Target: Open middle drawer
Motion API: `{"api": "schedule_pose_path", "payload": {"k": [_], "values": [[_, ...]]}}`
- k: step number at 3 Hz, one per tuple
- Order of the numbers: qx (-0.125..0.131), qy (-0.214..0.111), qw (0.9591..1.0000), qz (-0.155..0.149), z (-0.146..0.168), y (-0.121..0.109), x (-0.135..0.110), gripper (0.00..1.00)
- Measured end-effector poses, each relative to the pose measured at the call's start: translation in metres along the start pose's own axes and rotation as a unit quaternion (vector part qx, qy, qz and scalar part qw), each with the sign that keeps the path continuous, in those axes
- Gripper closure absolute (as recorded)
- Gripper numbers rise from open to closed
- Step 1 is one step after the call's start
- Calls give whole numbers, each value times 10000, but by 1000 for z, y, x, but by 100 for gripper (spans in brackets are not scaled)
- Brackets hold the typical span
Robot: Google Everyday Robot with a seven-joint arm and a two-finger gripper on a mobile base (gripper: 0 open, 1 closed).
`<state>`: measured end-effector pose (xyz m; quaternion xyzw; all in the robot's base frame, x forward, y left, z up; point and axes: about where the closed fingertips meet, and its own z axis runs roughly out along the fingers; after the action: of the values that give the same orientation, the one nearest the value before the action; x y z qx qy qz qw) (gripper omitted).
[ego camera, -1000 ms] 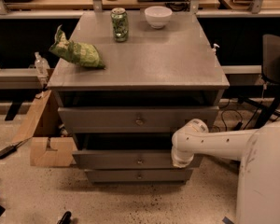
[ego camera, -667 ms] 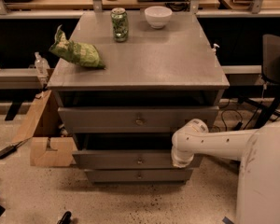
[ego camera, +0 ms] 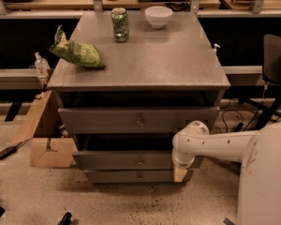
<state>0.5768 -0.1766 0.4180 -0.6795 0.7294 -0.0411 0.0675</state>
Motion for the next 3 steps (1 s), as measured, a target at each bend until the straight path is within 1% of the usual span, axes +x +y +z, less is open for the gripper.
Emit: {"api": "schedule_pose_path", "payload": {"k": [1,2,3], "values": [[-75,92,9999,-54,-3,-7,0,0],[-78,89,9999,-50,-2,-6,0,0],[-185,127,9997,46,6,8,2,27]]}}
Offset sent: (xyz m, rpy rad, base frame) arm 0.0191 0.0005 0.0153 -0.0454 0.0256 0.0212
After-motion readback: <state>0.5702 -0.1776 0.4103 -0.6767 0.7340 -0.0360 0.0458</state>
